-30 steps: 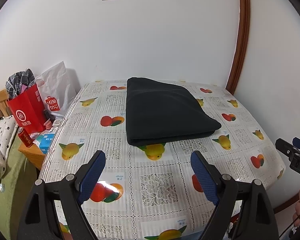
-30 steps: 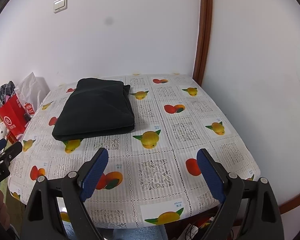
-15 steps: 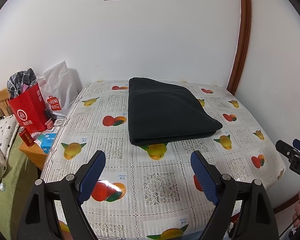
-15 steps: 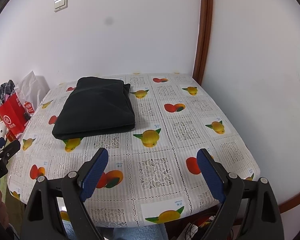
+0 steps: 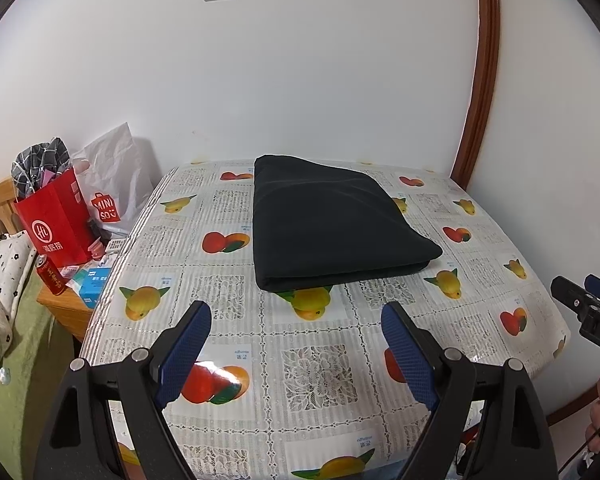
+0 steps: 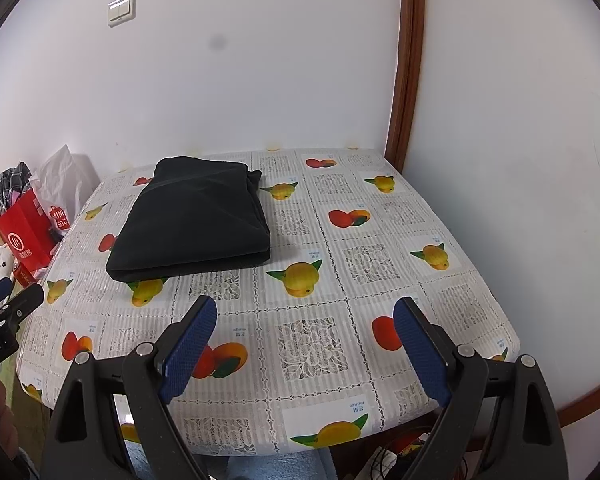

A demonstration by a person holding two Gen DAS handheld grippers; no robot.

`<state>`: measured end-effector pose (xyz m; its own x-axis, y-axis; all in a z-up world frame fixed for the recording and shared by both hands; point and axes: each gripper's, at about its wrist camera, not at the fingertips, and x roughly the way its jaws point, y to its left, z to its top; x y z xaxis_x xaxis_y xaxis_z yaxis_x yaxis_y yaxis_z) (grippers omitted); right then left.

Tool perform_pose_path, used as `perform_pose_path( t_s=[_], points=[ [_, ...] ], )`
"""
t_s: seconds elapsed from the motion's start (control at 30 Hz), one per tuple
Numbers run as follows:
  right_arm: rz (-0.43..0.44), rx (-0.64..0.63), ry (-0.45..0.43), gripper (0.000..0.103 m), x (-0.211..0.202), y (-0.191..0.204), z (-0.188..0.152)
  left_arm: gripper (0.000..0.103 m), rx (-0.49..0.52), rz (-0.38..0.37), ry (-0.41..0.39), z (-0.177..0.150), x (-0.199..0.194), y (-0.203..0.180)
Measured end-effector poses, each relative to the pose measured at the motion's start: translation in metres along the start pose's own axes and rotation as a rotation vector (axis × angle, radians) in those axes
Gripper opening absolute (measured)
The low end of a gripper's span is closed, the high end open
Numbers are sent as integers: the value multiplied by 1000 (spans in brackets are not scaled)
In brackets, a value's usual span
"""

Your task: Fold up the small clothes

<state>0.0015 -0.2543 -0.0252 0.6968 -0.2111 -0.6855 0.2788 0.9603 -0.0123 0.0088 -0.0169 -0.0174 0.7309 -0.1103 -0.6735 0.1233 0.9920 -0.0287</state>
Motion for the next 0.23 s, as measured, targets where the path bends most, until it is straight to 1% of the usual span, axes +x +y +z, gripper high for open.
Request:
perform_pose_path(
  t_s=[0.23],
  points=[
    [12, 0, -3, 89, 0, 0, 2, 86, 1, -19, -10, 3, -1, 1]
  ],
)
